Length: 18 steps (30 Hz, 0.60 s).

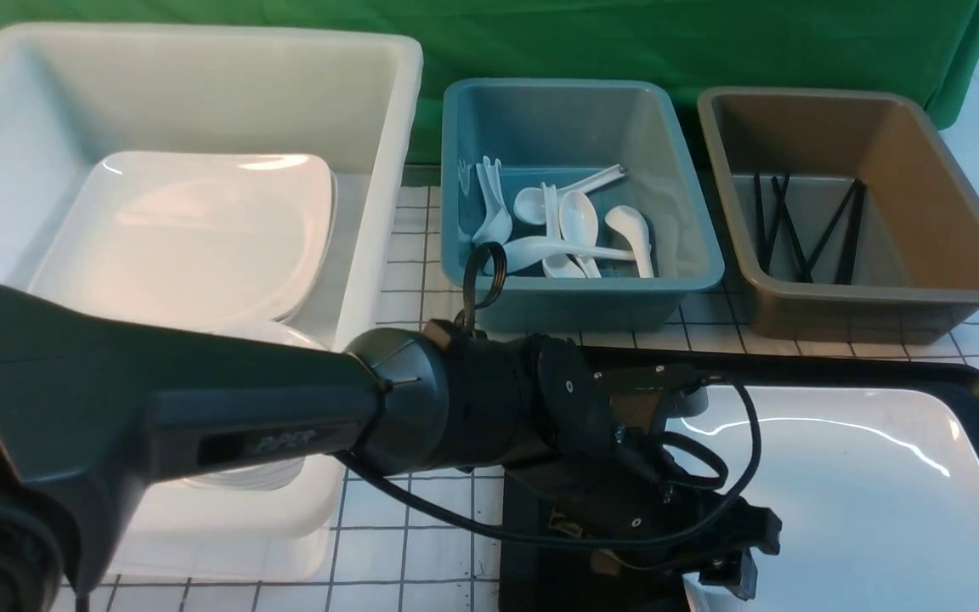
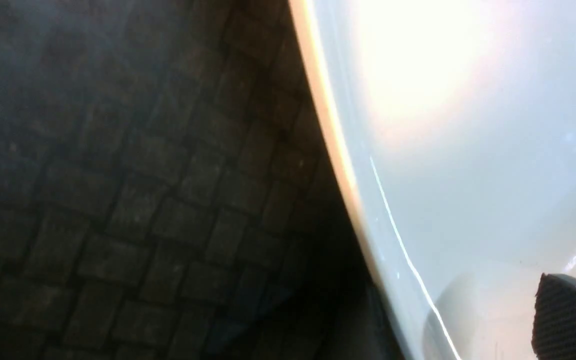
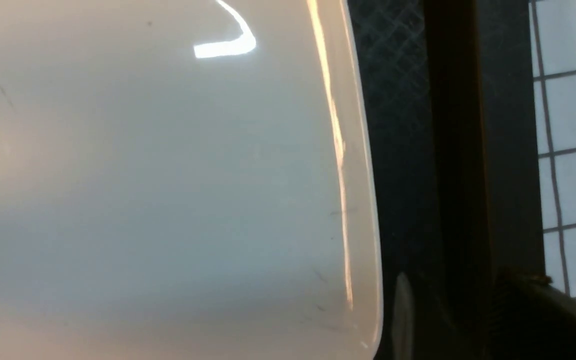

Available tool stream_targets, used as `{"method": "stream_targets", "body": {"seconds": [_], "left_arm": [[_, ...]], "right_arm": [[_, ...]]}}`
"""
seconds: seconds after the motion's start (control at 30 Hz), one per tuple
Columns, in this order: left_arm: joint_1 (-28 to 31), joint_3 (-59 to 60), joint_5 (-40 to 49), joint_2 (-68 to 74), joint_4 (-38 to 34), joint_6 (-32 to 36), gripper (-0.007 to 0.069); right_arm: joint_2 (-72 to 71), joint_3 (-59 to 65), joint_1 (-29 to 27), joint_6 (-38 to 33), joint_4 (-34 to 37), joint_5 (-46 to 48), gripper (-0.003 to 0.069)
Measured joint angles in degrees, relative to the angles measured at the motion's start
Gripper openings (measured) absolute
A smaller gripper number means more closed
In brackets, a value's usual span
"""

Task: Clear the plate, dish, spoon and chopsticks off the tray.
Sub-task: Use the left arm to grab a plate from the dinner plate

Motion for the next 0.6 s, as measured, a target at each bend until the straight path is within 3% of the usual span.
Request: {"method": "stream_targets", "body": {"seconds": [0.17, 0.4, 0.6], "left_arm": [[0.0, 0.0, -0.8, 0.6, -0.3, 1.9, 0.038], [0.2, 0.0, -0.8, 0.6, -1.4, 3.5, 0.0087], [0.7, 0.6, 2.1, -4.7, 1.4, 4.0, 0.0032]], "right_arm": [[0.0, 0.0, 0.0, 0.0, 0.0, 0.0, 0.0258], [0.0, 0.1, 0.0, 0.0, 0.1, -0.1, 0.0258], [0.0, 0.1, 0.0, -0.1, 0.1, -0.1, 0.0258]]}}
